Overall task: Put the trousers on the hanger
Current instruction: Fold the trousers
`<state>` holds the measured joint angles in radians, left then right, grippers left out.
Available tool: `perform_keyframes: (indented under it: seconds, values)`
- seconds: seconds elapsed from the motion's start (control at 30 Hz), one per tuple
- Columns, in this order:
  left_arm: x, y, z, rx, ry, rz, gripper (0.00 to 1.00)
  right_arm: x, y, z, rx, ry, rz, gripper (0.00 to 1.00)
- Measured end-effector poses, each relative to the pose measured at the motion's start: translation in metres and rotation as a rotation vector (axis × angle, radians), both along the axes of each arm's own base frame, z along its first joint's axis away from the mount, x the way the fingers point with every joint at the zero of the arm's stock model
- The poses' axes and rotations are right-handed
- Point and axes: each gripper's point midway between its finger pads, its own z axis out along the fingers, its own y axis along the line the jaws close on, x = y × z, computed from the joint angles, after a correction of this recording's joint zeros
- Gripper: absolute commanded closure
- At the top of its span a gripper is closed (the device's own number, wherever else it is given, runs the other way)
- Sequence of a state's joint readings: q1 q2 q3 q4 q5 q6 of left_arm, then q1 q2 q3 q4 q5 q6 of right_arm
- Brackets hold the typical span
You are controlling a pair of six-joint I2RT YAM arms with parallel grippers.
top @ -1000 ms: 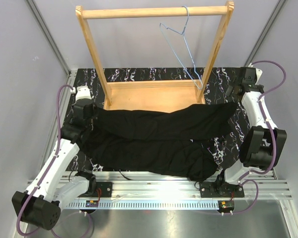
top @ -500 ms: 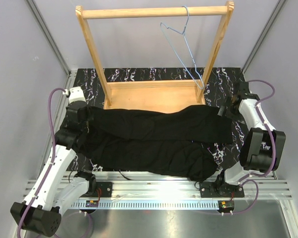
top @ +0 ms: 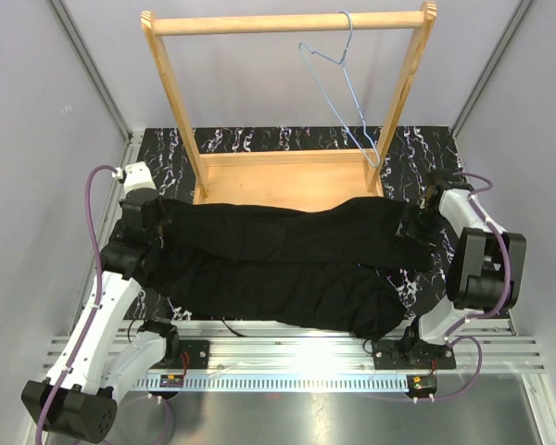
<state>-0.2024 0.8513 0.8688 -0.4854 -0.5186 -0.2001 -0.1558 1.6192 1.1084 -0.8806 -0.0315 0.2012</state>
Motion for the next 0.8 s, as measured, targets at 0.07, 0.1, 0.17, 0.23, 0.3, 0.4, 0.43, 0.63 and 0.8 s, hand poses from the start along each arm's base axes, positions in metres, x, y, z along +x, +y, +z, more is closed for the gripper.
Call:
perform_keyframes:
  seconds: [0.07,0.1,0.17,0.23,0.3,0.4,0.43,0.63,0.8]
  values:
    - [0.0,0.0,0.0,-0.003,-0.001,0.003,1.0,-0.002,0.005,-0.011,0.022,0.038,0.012,0.27]
    - [0.0,0.001,0.0,-0.003,-0.001,0.005,1.0,-0.004,0.007,-0.017,0.032,0.063,0.016,0.27]
    - [0.0,0.001,0.0,-0.003,-0.001,0.007,1.0,-0.007,0.01,-0.027,0.047,0.103,0.026,0.26]
    - [0.0,0.002,0.0,-0.004,-0.001,0.008,1.0,-0.008,0.012,-0.031,0.051,0.12,0.033,0.25]
    - [0.0,0.002,0.0,-0.004,0.0,0.009,1.0,-0.009,0.012,-0.031,0.051,0.125,0.033,0.28]
    - [0.0,0.003,0.0,-0.005,0.0,0.012,1.0,-0.008,0.011,-0.033,0.049,0.135,0.036,0.33]
    - [0.0,0.003,0.0,-0.005,0.0,0.012,1.0,-0.007,0.011,-0.034,0.049,0.142,0.036,0.34]
    - [0.0,0.004,0.0,-0.005,0.0,0.014,1.0,-0.007,0.01,-0.048,0.054,0.203,0.043,0.46]
    - [0.0,0.004,0.0,-0.005,0.0,0.016,1.0,-0.005,0.008,-0.049,0.052,0.224,0.065,1.0]
